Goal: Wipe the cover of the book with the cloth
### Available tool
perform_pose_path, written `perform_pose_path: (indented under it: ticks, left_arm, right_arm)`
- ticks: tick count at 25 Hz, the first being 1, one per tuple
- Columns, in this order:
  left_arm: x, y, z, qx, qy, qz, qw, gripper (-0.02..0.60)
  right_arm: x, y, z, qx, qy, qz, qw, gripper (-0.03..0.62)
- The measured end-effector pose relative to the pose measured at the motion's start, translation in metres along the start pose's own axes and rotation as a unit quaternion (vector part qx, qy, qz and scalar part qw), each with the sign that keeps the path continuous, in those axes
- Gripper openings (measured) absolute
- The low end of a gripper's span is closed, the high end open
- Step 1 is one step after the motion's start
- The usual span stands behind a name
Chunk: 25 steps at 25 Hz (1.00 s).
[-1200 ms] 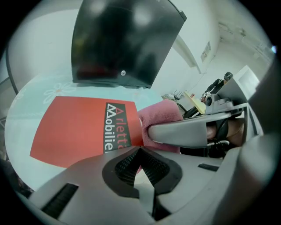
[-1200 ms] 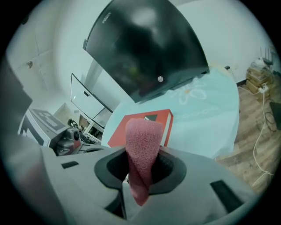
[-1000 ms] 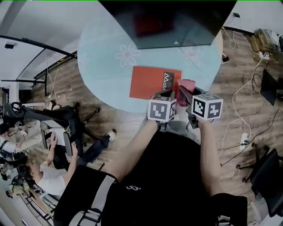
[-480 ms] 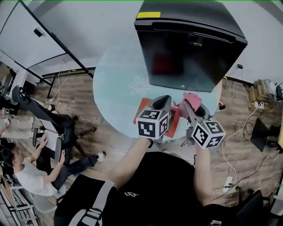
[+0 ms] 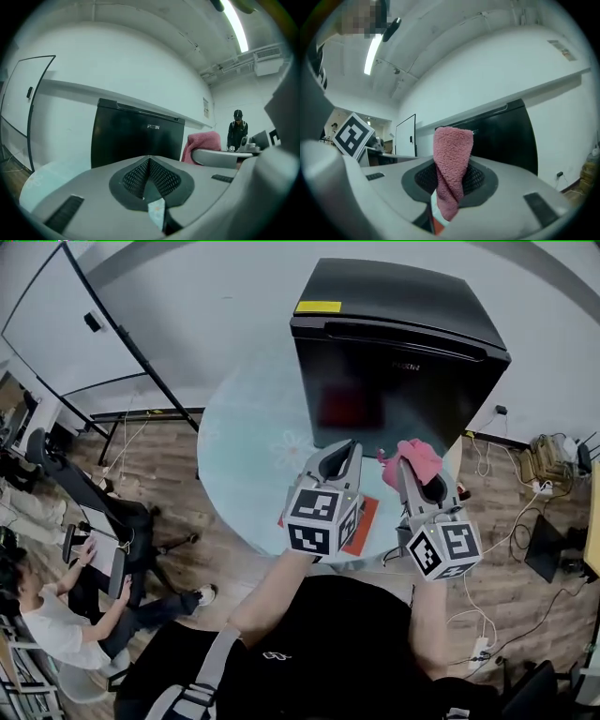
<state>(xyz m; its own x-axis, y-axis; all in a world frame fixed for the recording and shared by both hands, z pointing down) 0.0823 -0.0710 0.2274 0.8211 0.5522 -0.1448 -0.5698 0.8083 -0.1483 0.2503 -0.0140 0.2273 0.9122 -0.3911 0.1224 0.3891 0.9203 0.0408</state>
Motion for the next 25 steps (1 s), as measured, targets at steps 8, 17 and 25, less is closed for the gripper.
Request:
perform_pose_path:
  ticks: [8,17,25]
  left_arm:
    - [0.018,-0.004,0.006,0.001,0.01,0.025,0.9996,0.014]
    - [0.013,0.005,0.018,-0.029,0.034,0.022,0.9988,0.014]
    - [0.005,0.013,0.022,-0.04,0.041,0.007,0.9983,0.014]
  right_arm:
    - [0.01,0.014,0.007,0.001,-0.015,0.025,1.0,0.091]
    - [0.017,0.027,0.015,-0.002,-0.036,0.037,0.999,0.091]
    - [0.015,0.023,0.018,-0.008,-0.045,0.029,0.999,0.091]
Point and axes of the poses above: the fingertips, and each gripper's own axes: y backward along the fingers, x to its right, z out of its underside, the point moved 9 cm from there along y, backward along the fingers, and after that the axes turned 4 degrees about -z, right-handed, at the moved point
